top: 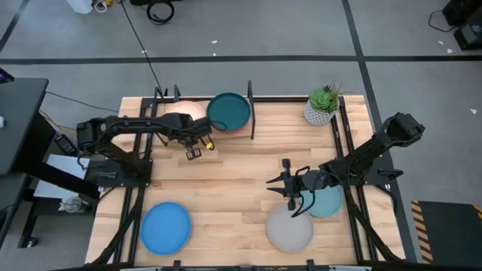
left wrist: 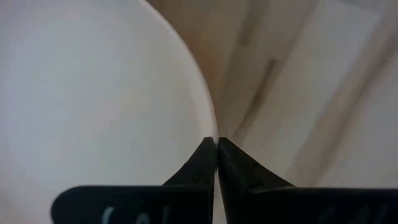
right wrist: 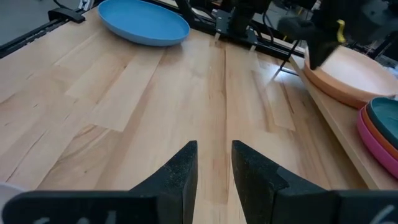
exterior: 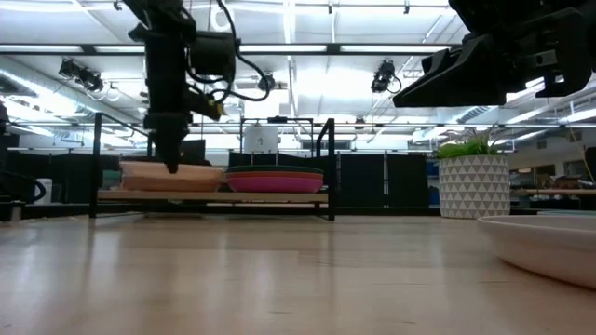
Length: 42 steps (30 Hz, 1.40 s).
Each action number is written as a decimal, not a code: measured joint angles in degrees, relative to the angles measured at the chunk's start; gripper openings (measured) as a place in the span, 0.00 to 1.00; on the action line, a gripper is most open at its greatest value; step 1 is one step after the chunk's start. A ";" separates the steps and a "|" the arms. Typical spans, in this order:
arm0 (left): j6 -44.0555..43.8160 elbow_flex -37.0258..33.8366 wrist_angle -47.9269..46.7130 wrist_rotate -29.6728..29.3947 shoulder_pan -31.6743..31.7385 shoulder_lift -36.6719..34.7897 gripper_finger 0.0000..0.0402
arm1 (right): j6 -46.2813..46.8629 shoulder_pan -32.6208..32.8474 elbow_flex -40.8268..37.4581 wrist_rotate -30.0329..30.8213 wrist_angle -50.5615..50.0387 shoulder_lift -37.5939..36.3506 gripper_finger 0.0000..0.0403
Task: Place and stack plates onto a shelf
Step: Stack the light orange plate on top of the brown plate on the shelf, then stack the light blue plate on top of the light orange plate on the shelf
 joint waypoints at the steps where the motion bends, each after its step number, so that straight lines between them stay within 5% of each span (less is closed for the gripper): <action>1: 0.76 -0.24 0.55 0.14 0.94 0.02 0.03 | 0.02 -0.02 0.00 0.00 -0.05 0.00 0.26; 14: 2.74 -0.48 1.78 4.57 7.59 0.13 0.05 | 0.04 0.00 0.00 0.00 -0.13 0.00 0.26; 27: 1.01 1.20 -0.07 4.51 7.34 0.13 0.37 | 0.07 0.00 0.00 0.00 -0.13 0.00 0.26; 42: -5.57 7.21 -2.64 12.10 -7.39 0.13 0.40 | 2.41 0.00 0.00 0.24 -1.03 0.00 0.26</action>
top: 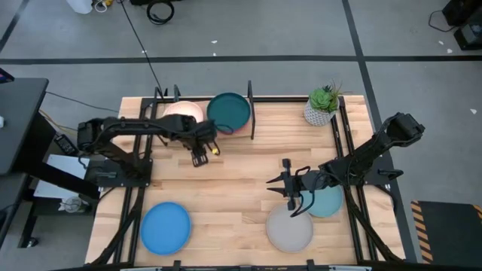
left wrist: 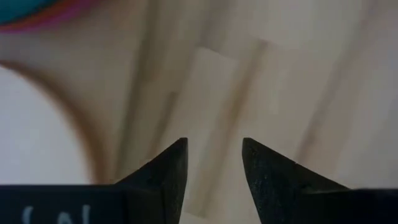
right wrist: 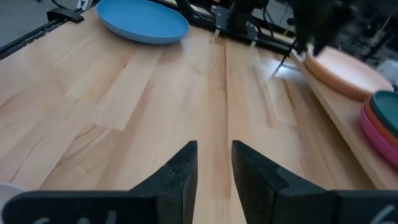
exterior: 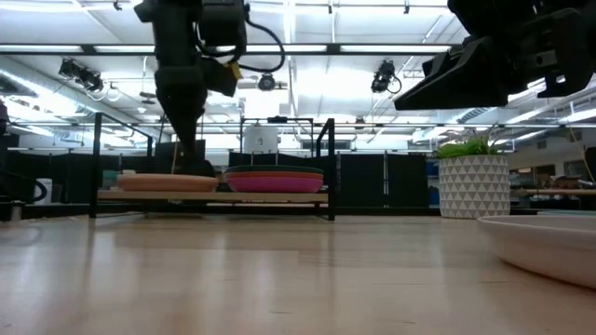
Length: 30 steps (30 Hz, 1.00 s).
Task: Place and stack plates onto a shelf
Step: Stack the light blue plate on top of the light orange plate on the shelf
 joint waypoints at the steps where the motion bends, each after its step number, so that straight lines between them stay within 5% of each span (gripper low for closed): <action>1: -0.78 0.00 0.03 0.87 -1.39 0.00 0.39 | 1.42 0.00 0.00 0.72 -0.72 0.00 0.26; 6: -2.32 0.00 1.73 1.80 -9.15 0.00 0.39 | 7.60 -0.02 1.94 3.59 -10.74 0.00 0.25; 12: -0.50 0.00 7.36 -3.31 -17.38 0.00 0.39 | 28.10 -0.94 16.00 -0.96 -49.57 0.00 0.23; 18: 0.98 0.00 8.34 -4.84 -22.38 0.00 0.39 | 41.36 -1.14 23.81 -8.48 -71.27 0.00 0.24; 24: 6.46 -0.02 10.39 -4.86 -25.19 0.00 0.39 | 40.00 -3.31 24.52 -14.03 -85.72 0.00 0.27; 30: 9.74 -0.02 12.03 -5.09 -25.13 0.00 0.39 | 27.70 -9.56 24.44 -20.50 -91.84 0.00 0.29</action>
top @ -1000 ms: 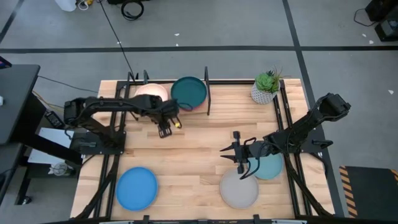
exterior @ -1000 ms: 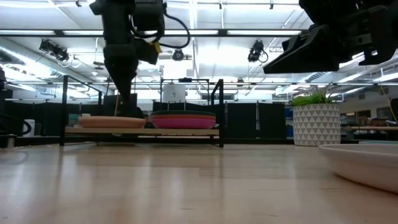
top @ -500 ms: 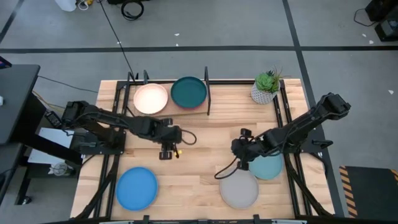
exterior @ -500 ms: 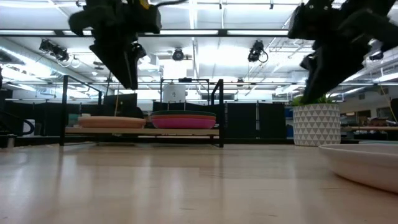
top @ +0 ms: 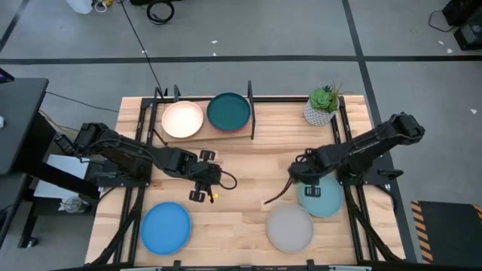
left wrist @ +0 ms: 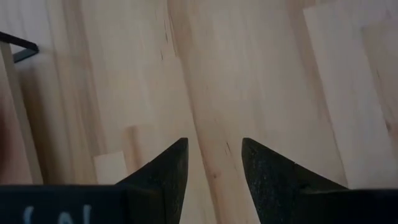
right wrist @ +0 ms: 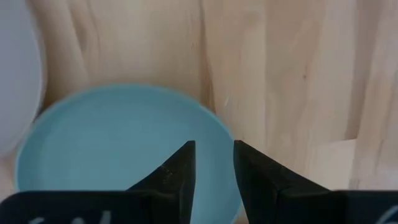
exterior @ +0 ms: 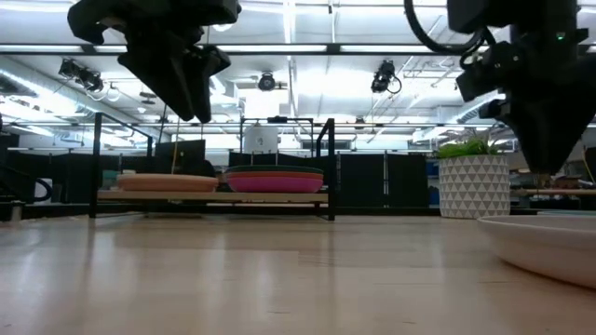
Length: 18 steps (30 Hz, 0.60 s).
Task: Place and stack plates onto a shelf
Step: Stack the light blue plate on top of the light orange plate on the shelf
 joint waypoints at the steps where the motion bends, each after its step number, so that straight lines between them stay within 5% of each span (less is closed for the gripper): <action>1: 0.27 0.00 0.04 -0.07 0.11 0.00 0.39 | -2.07 -0.91 0.00 -0.80 -0.39 0.00 0.29; 18: -1.24 0.00 -2.65 -0.19 -1.68 0.00 0.39 | -13.90 -7.48 -0.02 -6.27 1.50 9.23 0.30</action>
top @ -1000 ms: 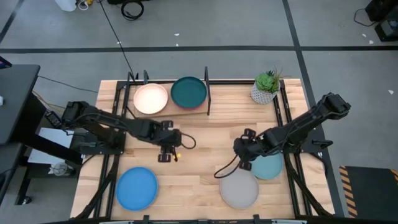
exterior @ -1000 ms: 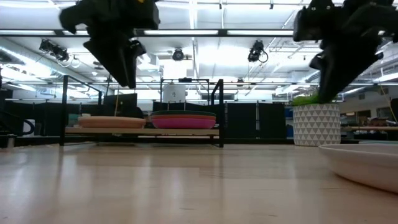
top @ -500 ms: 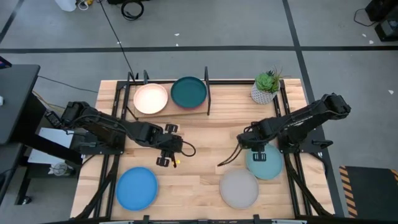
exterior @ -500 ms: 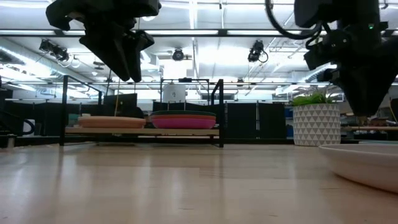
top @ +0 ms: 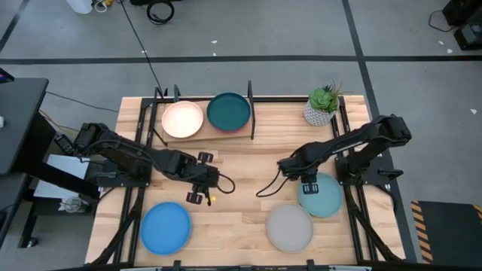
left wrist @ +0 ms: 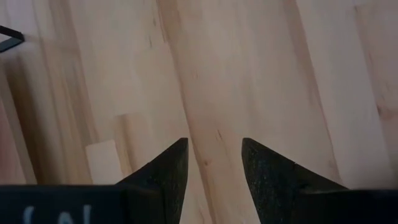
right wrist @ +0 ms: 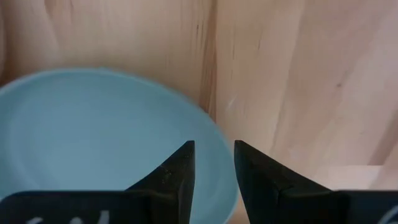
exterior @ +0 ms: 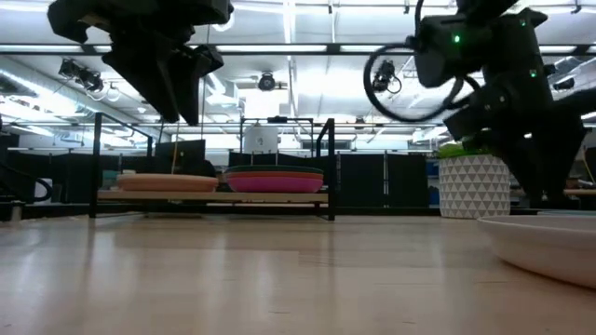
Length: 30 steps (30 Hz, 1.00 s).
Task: Place and stack plates onto a shelf
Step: Stack the light blue plate on top of the light orange plate on the shelf
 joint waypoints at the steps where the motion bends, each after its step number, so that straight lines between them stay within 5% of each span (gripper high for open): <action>1: -0.01 0.00 -0.04 0.01 -0.17 0.00 0.39 | -0.44 0.01 0.00 -0.02 -0.15 0.73 0.30; 21: -1.54 0.00 -0.69 0.00 -0.16 0.00 0.39 | -9.80 0.03 -0.02 2.60 0.47 8.12 0.29; 30: -1.54 0.00 -0.80 0.01 -0.16 0.00 0.39 | -11.09 -0.03 -0.02 2.95 0.45 8.78 0.16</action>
